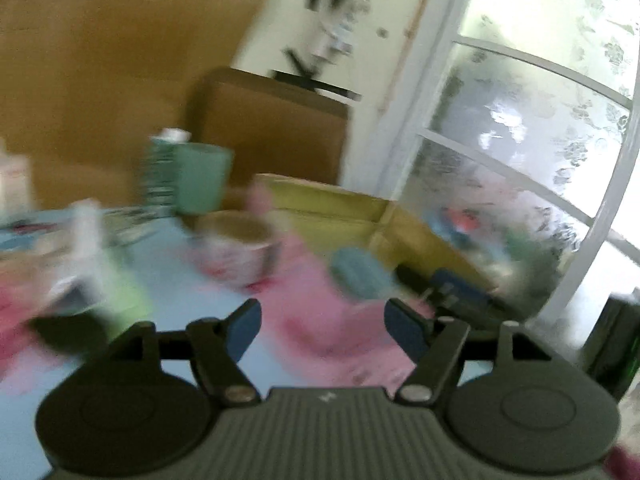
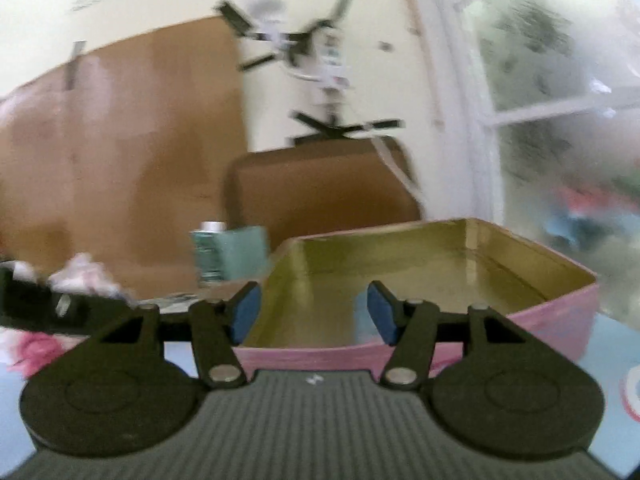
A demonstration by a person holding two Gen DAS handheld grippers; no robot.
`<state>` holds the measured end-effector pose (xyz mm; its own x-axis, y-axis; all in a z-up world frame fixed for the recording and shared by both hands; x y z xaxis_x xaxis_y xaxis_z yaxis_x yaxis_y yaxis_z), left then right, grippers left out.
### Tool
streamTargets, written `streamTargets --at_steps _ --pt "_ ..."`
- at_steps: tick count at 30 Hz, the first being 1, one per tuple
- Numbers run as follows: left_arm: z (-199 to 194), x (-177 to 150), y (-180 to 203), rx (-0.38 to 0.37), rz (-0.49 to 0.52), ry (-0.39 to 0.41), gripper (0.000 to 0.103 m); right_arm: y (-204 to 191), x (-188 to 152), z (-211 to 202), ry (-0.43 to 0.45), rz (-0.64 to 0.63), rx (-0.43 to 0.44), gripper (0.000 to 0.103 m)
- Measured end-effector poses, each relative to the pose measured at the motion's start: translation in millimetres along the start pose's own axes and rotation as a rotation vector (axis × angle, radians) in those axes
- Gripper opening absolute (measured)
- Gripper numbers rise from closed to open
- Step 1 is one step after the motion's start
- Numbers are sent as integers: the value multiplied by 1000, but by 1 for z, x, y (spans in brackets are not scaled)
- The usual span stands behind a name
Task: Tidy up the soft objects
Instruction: 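Open the right gripper to drop the pencil case into the tin, then grasp the white wet-wipes pack with the right gripper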
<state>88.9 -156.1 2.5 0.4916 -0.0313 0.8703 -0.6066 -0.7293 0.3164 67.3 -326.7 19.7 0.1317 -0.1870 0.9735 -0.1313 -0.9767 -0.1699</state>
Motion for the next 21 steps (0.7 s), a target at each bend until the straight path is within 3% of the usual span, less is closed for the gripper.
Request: streamTargets --at_steps 4,9,10,11,14,21 --pt "-54 -32 -75 181 -34 19 70 -58 -14 1 -60 -51 156 61" --pt "-103 -56 -155 433 -83 49 70 -134 -53 15 -228 -124 331 61" --pt "-108 -60 -167 436 -141 46 70 -147 -57 18 -253 -145 352 61" --pt "-111 -58 -172 395 -206 64 69 -160 -62 21 -270 -175 371 61" --pt "-115 -56 -181 393 -264 91 70 -186 -64 32 -295 -223 396 61" --pt "-111 -55 -172 375 -229 101 71 -200 -46 78 -286 -225 320 68"
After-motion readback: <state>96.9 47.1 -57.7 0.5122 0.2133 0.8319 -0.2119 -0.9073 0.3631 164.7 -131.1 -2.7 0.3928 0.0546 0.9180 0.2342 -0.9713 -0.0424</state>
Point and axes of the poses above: each gripper's, at about its wrist camera, not at the fingertips, and z roughly the way its jaws point, y to its right, x to its top, the point moved 9 cm from there along z, roughly the way its jaws point, and after that the axes turned 2 degrees about y, right-handed, at the moved point
